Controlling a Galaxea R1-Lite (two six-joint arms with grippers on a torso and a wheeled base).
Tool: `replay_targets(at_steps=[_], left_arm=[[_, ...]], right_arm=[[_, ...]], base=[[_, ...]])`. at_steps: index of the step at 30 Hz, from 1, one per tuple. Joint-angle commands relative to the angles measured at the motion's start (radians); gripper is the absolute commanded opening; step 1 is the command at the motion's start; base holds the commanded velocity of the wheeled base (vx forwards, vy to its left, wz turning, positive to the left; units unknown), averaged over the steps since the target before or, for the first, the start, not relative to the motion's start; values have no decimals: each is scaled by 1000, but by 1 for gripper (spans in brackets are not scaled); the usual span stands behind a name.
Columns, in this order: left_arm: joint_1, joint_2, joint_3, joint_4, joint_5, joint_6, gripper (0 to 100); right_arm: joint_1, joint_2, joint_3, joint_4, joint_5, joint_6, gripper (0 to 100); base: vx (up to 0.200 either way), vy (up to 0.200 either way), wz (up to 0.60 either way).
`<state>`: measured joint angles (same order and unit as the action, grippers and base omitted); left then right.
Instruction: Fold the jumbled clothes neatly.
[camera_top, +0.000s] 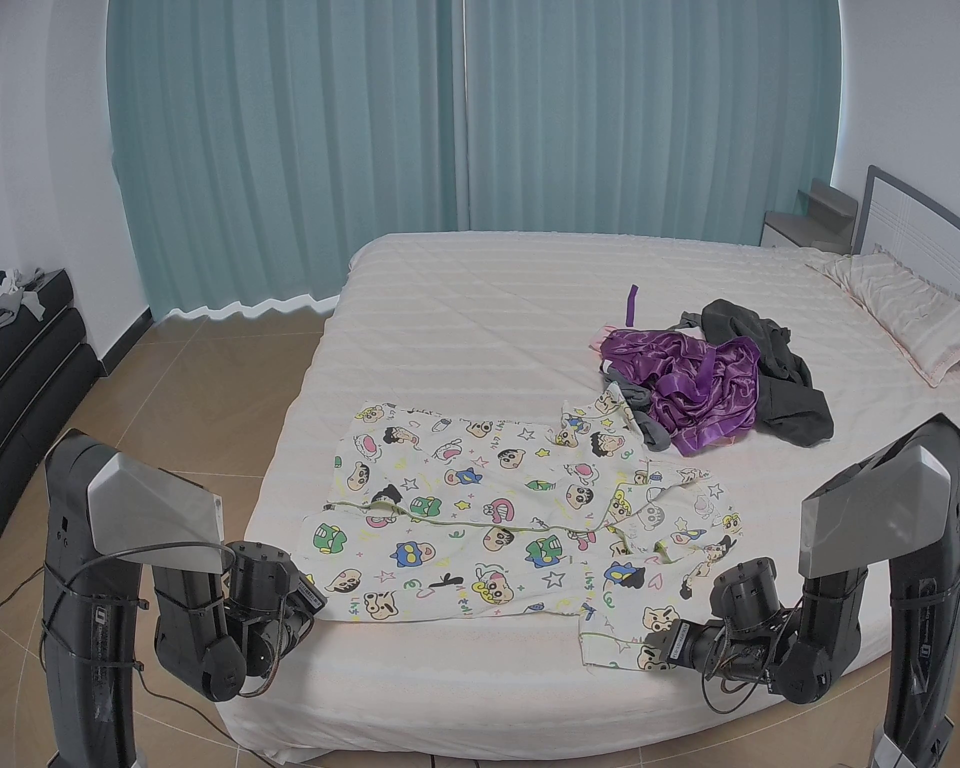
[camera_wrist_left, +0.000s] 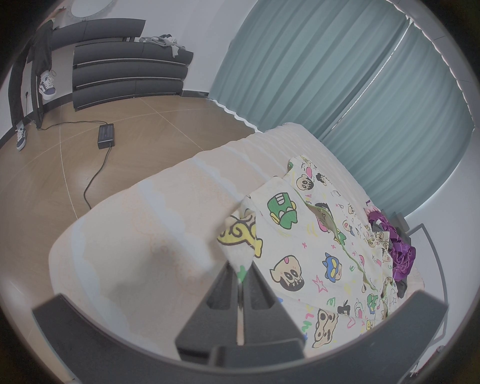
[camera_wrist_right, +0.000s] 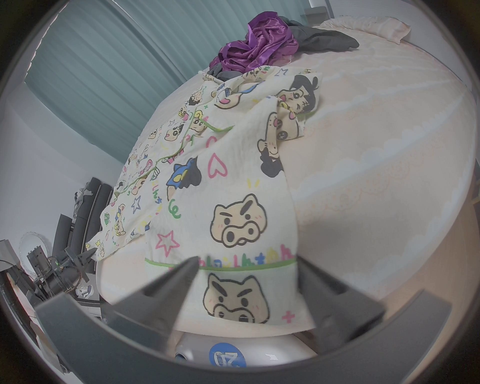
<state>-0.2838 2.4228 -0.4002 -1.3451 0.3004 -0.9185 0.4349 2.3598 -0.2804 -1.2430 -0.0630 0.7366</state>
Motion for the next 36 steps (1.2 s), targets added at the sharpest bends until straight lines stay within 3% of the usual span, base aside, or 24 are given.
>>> replay_targets(at_steps=[1,8,14,26,36], left_arm=[[-5,-1,4,-3,6,1,0],[-41,-5,77,-105,43,18,0],[-46,-4,156,-216,55,79,0],[-67,-7,284,-221,59,98,0],[-118,-7,359,-221,60,98,0]], right_arm=[[-16,-1,14,-1,-3,1,0],[-74,-134,138,2,29,-16,0],[-97,-215,244,2,74,-83,0],[-97,-255,280,22,74,-123,0],[-90,-349,280,189,74,-158,0]], base=[[0,0,0],[0,0,0],[0,0,0],[0,0,0],[0,0,0]])
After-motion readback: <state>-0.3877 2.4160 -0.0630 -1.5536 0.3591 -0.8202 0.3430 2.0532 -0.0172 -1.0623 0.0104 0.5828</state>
